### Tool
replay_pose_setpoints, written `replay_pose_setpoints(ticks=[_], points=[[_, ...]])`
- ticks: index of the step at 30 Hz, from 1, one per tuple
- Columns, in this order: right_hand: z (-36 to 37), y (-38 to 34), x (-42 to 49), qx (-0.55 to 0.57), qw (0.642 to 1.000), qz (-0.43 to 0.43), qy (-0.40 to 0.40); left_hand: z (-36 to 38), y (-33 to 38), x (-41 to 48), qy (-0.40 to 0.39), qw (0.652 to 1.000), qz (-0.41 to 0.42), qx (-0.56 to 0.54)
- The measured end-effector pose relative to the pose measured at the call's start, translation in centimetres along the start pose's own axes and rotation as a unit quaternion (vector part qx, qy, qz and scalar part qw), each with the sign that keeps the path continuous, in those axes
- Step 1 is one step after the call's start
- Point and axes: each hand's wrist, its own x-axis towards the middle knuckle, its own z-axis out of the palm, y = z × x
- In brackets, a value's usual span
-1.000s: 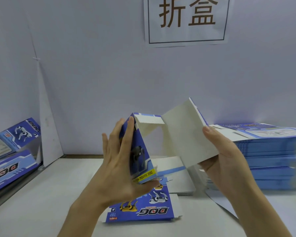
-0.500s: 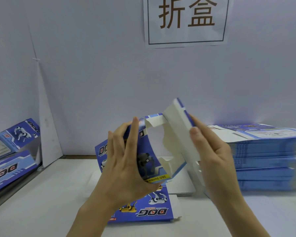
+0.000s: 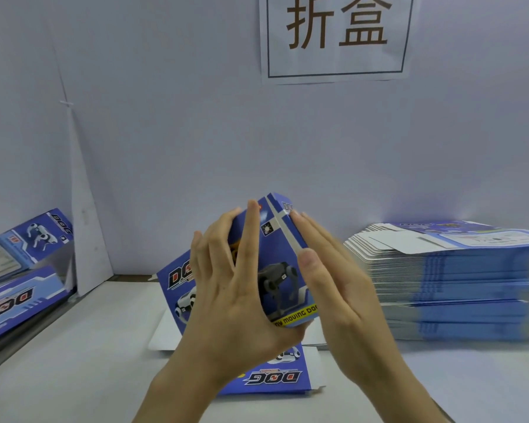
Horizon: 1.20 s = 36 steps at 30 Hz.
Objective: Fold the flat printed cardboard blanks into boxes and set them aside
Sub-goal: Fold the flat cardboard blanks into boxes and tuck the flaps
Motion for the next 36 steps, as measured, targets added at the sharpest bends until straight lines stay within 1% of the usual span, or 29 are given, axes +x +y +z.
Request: replay_pose_setpoints(ticks=[4, 5, 6, 8, 9, 11, 13, 17, 21, 29, 31, 33, 36], points=[[0.0, -0.2, -0.3, -0.027, 0.998, 0.018, -0.061, -0.1, -0.3, 0.0, -0.011, 1.0, -0.012, 0.004], [-0.2, -0.1, -0.2, 0.001, 0.996, 0.029, -0.082, -0.2, -0.4, 0.0, -0.011, 1.0, -0.015, 0.007], [-0.7, 0.0, -0.1, 0.054, 0.993, 0.041, -0.095, -0.3, -0.4, 0.0, -0.011, 1.0, -0.018, 0.013], [-1.8, 0.3, 0.1, 0.135, 0.984, 0.044, -0.103, -0.5, -0.3, 0.2, -0.012, 0.999, -0.029, 0.023], [-2.1, 0.5, 0.2, 0.134, 0.984, 0.032, -0.108, -0.5, -0.2, 0.2, -0.013, 0.999, -0.037, 0.023], [-2.3, 0.9, 0.3, 0.094, 0.988, 0.008, -0.12, -0.6, 0.0, 0.3, -0.014, 0.999, -0.048, 0.016], [-2.0, 1.3, 0.2, 0.077, 0.989, 0.003, -0.125, -0.8, 0.1, 0.2, -0.015, 0.998, -0.055, 0.02], [-1.3, 1.8, 0.0, 0.036, 0.991, -0.024, -0.125, -1.2, -0.3, 0.2, -0.005, 0.998, -0.045, 0.042], [-1.4, 1.9, 0.0, -0.002, 0.992, -0.021, -0.126, -1.1, -0.3, 0.1, -0.01, 0.998, -0.044, 0.039], [-1.2, 1.4, 0.0, -0.073, 0.989, -0.056, -0.113, -0.7, -0.2, 0.0, -0.005, 0.999, -0.044, 0.03], [-1.1, 1.4, 0.0, -0.078, 0.989, -0.06, -0.111, -0.8, -0.3, 0.1, -0.01, 0.999, -0.038, 0.032], [-1.3, 1.4, -0.1, -0.075, 0.988, -0.058, -0.126, -1.2, -0.7, 0.3, -0.018, 0.999, -0.021, 0.032], [-1.6, 1.3, -0.2, -0.018, 0.988, -0.038, -0.151, -1.7, -1.4, 0.5, -0.058, 0.997, 0.034, 0.045]])
